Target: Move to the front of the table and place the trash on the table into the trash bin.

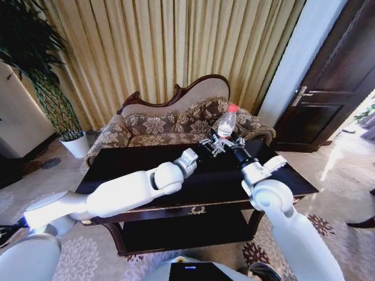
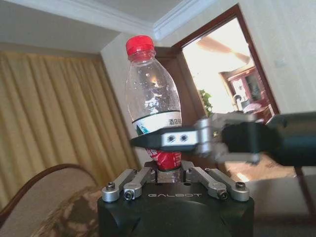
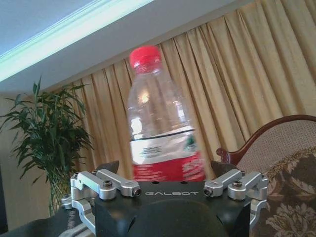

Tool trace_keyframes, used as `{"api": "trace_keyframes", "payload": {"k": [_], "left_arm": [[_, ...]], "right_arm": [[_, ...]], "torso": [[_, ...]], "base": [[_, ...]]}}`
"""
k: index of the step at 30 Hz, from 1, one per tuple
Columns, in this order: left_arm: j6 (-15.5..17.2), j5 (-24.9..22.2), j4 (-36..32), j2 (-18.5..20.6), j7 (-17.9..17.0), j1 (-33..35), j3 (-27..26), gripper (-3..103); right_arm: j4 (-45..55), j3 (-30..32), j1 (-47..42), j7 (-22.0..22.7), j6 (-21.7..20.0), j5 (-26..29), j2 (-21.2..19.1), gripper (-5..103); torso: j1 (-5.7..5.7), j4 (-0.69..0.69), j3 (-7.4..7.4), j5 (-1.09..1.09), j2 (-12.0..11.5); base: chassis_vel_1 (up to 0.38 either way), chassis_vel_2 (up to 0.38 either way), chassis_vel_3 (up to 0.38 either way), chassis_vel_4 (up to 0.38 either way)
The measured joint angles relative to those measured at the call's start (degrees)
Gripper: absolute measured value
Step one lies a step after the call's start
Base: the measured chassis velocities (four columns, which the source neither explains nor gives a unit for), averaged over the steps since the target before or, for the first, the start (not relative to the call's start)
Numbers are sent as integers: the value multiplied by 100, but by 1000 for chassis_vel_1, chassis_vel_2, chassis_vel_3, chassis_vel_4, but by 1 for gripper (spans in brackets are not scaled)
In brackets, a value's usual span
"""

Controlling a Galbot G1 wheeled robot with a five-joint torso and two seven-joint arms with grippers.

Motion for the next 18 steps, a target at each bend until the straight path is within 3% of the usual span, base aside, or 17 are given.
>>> {"api": "trace_keyframes", "payload": {"k": [5, 18], "left_arm": [[18, 47, -95, 188, 9, 147, -118, 22], [68, 73, -95, 110, 31, 284, -64, 22]], "right_arm": [[-79, -19, 43, -12, 1, -19, 23, 100], [-19, 80, 185, 10, 27, 56, -38, 100]], "torso": [[0, 1, 0, 0, 0], [0, -1, 0, 1, 0]], "base": [[0, 0, 0, 0], [0, 0, 0, 0]]}}
